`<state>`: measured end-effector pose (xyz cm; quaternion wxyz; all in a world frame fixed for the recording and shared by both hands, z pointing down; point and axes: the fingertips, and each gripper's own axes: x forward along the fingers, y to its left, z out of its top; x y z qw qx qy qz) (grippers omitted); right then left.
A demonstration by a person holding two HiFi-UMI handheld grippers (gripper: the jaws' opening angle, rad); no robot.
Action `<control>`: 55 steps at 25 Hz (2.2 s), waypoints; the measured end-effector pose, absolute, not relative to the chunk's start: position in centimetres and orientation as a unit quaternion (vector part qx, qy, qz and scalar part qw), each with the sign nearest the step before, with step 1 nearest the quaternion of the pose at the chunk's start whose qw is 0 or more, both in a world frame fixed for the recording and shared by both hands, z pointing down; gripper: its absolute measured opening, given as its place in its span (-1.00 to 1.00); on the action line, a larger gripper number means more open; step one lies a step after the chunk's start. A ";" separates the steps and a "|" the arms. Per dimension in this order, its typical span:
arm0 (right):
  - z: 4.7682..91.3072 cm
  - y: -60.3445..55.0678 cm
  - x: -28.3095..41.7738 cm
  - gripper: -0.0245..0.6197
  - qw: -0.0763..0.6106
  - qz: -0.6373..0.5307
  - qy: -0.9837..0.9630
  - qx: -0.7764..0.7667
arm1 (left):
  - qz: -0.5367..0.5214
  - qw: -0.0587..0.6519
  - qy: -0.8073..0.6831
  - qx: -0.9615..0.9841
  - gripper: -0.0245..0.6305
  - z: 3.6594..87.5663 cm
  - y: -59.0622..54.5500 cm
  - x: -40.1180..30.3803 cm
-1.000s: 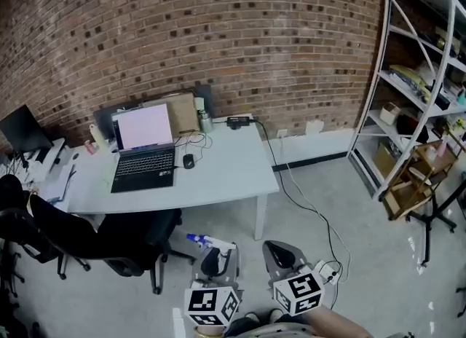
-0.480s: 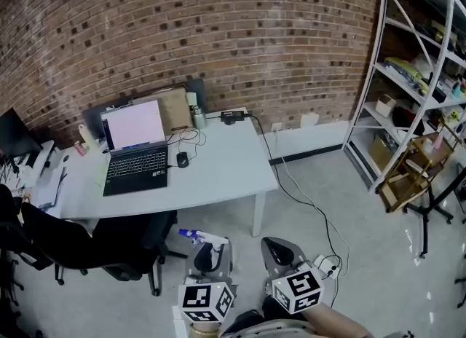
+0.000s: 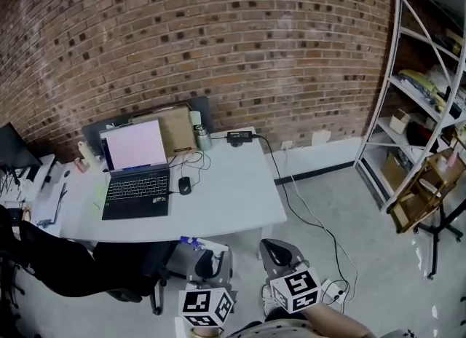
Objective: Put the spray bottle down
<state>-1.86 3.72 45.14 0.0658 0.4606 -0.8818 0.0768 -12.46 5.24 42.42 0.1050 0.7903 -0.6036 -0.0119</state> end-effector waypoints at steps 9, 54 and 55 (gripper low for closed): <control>43.7 -8.1 -1.6 -0.93 0.066 0.067 -0.896 0.434 | -0.024 0.094 -0.627 0.773 -0.49 41.0 -5.9 -11.9; 47.2 -42.2 -6.4 -0.93 0.095 0.091 -0.874 0.468 | -0.022 0.067 -0.618 0.783 -0.49 43.7 -43.3 -15.0; 47.4 -42.1 -6.4 -0.93 0.097 0.092 -0.874 0.467 | -0.022 0.070 -0.616 0.784 -0.47 43.8 -43.3 -14.9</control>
